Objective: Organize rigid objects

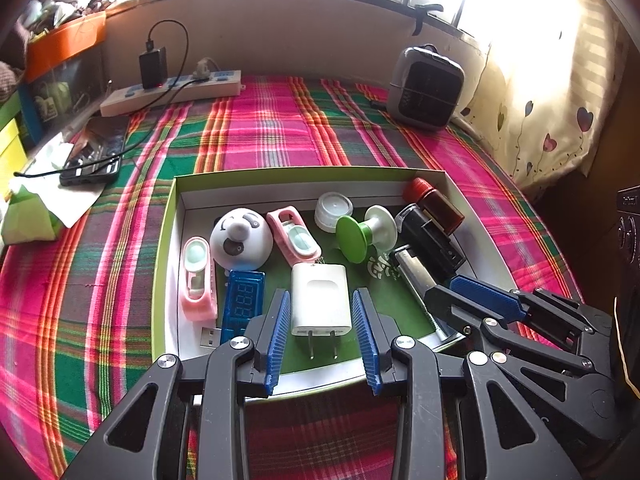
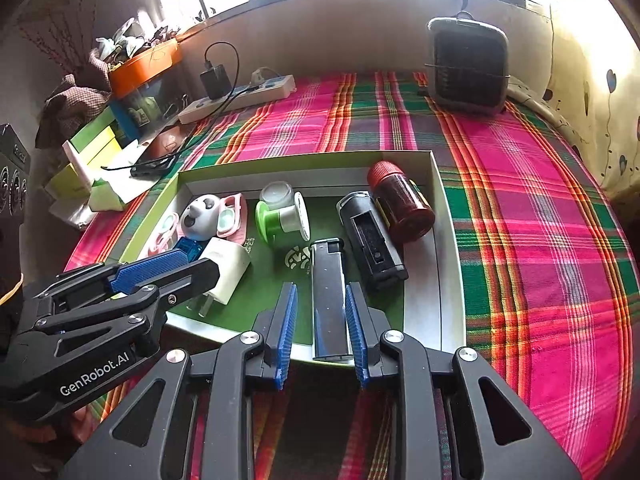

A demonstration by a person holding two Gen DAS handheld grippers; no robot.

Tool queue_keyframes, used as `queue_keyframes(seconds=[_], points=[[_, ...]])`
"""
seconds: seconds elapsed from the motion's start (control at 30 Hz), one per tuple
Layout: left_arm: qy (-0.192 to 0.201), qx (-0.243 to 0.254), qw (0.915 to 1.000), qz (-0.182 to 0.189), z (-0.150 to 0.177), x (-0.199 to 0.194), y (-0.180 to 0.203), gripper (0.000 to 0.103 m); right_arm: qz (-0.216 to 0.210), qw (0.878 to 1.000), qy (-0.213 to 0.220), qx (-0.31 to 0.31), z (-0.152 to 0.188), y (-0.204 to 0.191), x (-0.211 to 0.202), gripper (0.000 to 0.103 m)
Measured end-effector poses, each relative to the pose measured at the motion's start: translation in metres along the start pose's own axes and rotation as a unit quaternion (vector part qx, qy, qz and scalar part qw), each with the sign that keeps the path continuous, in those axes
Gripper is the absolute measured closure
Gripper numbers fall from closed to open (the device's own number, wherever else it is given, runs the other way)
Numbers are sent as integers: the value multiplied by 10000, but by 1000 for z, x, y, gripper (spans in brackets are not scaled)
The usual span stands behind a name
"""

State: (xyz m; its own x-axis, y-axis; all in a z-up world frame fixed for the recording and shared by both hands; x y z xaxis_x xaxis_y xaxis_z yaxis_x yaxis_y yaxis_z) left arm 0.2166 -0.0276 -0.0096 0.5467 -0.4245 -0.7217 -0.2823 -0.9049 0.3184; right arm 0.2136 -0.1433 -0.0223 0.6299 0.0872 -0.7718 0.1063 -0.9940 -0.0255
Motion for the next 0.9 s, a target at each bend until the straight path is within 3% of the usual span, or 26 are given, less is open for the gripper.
queue_keyframes(seconds=[0.3,0.9], points=[[191,70,9995,-228,6,-20,5,71,165,9996,225,-20,4,-1,-17,65],[427,128,9980,-447,32,-52,19,71,446,9977,510,-11,24,0,-47,60]])
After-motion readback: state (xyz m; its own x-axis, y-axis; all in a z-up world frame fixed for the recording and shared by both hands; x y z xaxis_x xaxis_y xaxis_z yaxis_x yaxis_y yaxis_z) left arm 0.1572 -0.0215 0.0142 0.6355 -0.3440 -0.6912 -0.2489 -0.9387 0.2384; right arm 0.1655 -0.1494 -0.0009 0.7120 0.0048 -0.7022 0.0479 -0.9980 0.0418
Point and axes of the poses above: each gripper's, at about its wrist camera, not at the fingertips, and x roughly the way its jaws point, y to its right, z to its underside, the point moved 6 cm from there along x, roughly the way its jaws point, and after that the axes turned 12 degrees about z, right-handed, at the moved point
